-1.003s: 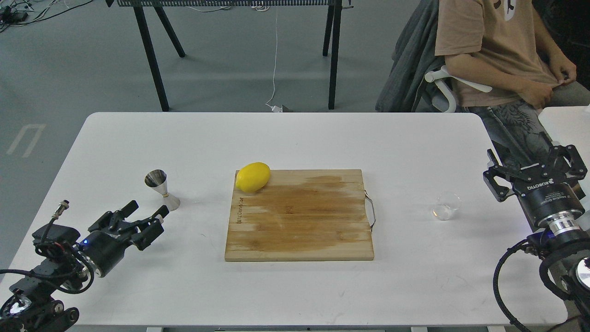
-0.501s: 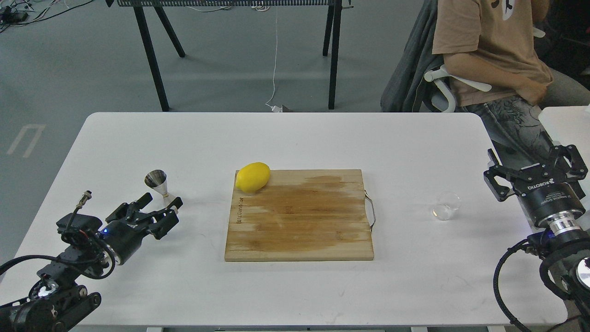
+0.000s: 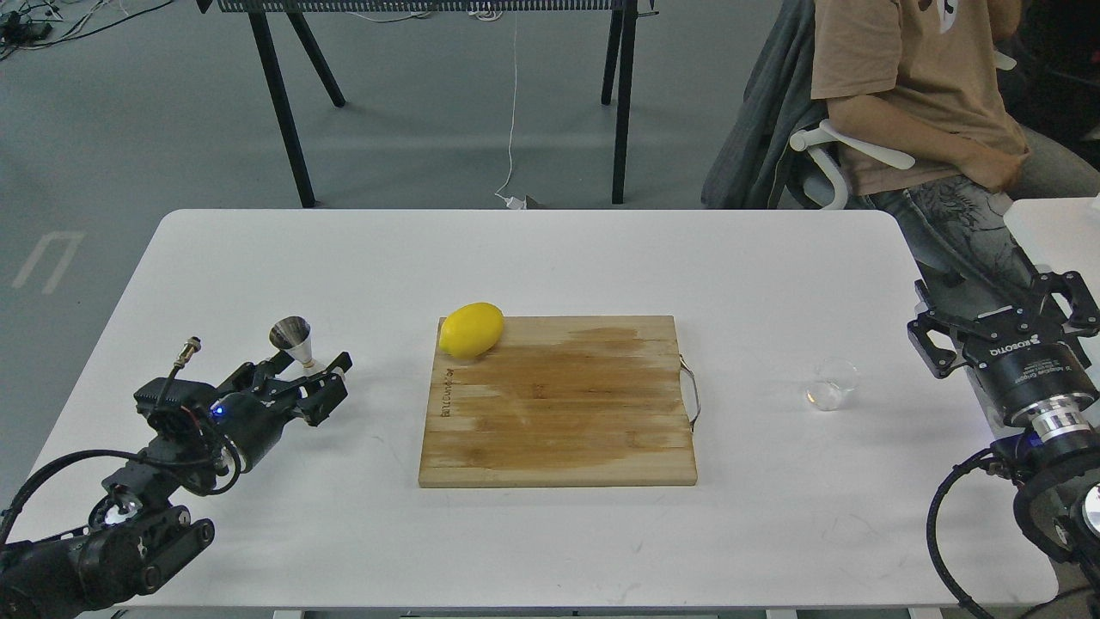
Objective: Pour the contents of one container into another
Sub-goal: 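Lower the left gripper beside the metal jigger and close on it, then lift the jigger with the left gripper and carry it over the cutting board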
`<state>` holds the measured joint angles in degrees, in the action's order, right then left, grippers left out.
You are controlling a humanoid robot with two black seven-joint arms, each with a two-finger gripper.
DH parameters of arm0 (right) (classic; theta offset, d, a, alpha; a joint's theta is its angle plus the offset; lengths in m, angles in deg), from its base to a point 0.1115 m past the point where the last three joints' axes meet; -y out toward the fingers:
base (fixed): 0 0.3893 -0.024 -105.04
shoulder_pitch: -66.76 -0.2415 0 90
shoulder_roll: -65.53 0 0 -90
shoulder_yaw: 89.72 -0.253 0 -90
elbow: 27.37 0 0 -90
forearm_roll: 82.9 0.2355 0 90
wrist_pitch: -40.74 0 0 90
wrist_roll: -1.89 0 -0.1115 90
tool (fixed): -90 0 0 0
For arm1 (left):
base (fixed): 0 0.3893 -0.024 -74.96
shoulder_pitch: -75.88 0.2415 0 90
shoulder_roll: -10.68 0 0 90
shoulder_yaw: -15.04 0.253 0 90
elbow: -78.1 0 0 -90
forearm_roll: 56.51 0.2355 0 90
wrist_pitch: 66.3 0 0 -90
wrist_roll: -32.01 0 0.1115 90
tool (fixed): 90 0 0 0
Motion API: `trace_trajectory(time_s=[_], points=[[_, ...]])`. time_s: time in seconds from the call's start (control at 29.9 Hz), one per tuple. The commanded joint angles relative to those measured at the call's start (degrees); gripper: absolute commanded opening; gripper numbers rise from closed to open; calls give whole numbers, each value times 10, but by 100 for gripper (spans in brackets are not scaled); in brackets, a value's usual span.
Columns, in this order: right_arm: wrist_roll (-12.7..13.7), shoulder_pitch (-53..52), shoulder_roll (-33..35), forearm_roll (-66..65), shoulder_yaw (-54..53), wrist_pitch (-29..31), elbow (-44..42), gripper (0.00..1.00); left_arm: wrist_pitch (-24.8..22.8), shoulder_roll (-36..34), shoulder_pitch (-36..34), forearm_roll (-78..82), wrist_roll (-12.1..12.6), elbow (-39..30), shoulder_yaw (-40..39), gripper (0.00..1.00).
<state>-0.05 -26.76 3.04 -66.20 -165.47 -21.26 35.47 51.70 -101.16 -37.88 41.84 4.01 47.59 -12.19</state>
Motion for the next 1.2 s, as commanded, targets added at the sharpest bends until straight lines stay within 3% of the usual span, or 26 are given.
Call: trace_trajectory(time_s=[0.0, 0.23, 0.37, 0.57, 0.74, 0.9, 1.17], points=[[0, 1, 0, 0, 0, 0, 2, 99, 0, 15, -10, 1, 0, 28, 1, 83], [0, 1, 0, 0, 0, 0, 2, 99, 0, 24, -16, 1, 0, 44, 1, 71], [0, 4, 0, 0, 0, 0, 2, 99, 0, 24, -19, 1, 0, 44, 1, 56], [0, 5, 0, 0, 0, 0, 2, 99, 0, 24, -21, 1, 0, 49, 1, 25], [-1, 8, 0, 0, 0, 0, 1, 99, 0, 24, -23, 0, 0, 50, 0, 12], [-1, 9, 0, 0, -4, 0, 1, 99, 0, 22, -49, 1, 0, 20, -3, 9], [-1, 8, 4, 0, -11, 0, 0, 99, 0, -12, -192, -10, 0, -142, -9, 9]])
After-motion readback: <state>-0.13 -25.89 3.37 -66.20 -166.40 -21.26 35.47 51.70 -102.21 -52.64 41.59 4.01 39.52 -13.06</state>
